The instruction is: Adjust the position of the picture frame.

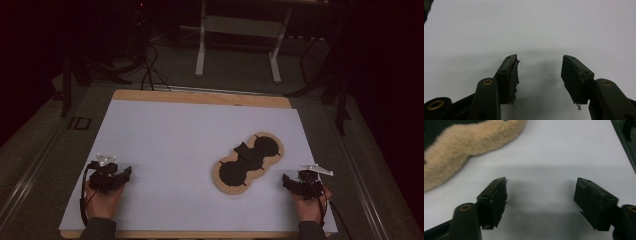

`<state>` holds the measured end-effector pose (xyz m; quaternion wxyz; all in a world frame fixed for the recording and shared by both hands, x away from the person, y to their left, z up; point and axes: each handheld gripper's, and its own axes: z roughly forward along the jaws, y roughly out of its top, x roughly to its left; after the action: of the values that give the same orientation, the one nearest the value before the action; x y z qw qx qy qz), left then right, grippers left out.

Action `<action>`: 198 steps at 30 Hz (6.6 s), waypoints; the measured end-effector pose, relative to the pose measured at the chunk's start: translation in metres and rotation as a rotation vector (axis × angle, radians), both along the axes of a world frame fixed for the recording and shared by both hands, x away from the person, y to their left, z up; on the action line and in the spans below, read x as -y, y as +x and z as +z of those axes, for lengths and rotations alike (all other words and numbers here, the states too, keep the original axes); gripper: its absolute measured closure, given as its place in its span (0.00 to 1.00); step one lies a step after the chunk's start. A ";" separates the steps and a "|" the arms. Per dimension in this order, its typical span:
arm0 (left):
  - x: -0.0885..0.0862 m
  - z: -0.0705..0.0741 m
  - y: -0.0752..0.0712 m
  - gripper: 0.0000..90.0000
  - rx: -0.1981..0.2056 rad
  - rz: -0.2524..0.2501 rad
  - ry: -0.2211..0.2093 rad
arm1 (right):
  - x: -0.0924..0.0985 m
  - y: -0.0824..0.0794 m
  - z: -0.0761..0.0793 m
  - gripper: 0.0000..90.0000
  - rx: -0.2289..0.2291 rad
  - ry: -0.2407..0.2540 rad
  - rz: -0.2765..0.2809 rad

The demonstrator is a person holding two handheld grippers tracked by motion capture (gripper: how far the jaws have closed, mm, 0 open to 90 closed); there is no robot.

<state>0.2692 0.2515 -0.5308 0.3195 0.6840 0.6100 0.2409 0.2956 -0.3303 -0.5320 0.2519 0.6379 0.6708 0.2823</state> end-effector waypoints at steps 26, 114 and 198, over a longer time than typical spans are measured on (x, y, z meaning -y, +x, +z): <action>0.007 0.009 -0.007 0.71 0.029 -0.175 -0.026 | -0.047 0.001 0.025 0.58 0.093 0.145 0.228; 0.004 0.008 -0.006 0.74 0.001 -0.170 -0.025 | -0.222 0.048 0.019 1.00 -0.084 -0.078 0.599; 0.010 0.008 -0.007 0.71 -0.002 -0.204 -0.034 | -0.018 0.047 0.030 1.00 -0.012 0.050 0.205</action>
<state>0.2625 0.2410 -0.5229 0.3533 0.7373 0.5413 0.1962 0.3430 -0.3127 -0.5023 0.2016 0.5736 0.7268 0.3195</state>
